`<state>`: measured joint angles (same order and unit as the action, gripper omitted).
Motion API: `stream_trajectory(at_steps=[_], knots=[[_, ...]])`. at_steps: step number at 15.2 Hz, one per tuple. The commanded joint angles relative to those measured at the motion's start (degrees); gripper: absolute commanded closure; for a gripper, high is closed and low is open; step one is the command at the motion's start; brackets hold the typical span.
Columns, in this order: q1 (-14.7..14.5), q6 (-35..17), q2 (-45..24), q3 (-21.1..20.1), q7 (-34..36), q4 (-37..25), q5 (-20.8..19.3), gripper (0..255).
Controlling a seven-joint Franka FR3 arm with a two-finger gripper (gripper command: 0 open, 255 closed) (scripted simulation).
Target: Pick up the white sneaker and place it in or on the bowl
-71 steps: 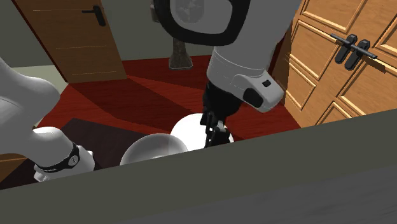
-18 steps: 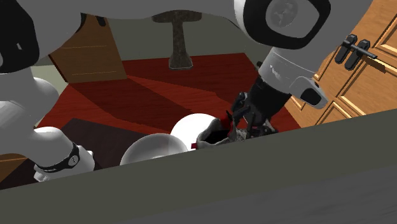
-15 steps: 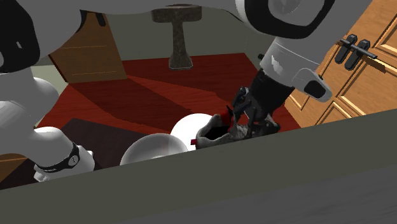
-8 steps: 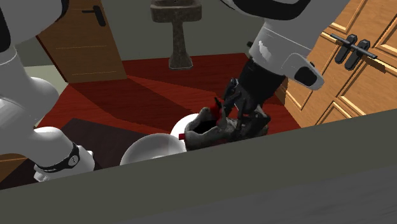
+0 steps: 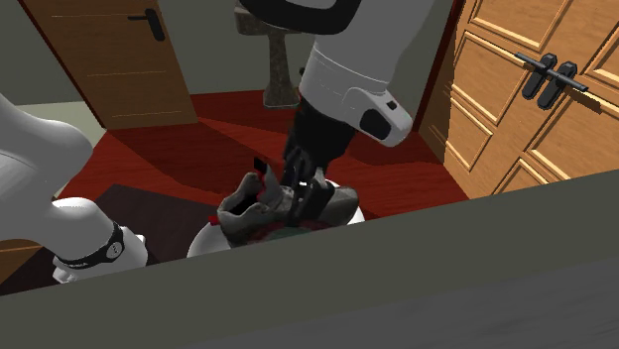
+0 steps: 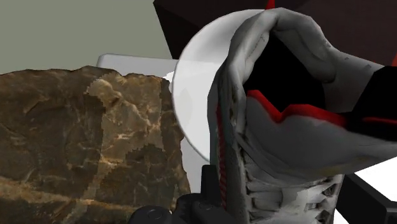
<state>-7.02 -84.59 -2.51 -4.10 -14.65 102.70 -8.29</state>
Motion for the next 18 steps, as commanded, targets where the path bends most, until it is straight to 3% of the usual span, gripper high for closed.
stream_trajectory(at_steps=[1,6,18], knots=[[0.4,-1.5,5.2,0.3,-0.5,6.6,0.1,255],[0.9,-3.1,16.1,1.2,-1.8,18.8,0.1,255],[0.9,-12.4,14.0,1.3,-0.5,26.1,-0.1,255]])
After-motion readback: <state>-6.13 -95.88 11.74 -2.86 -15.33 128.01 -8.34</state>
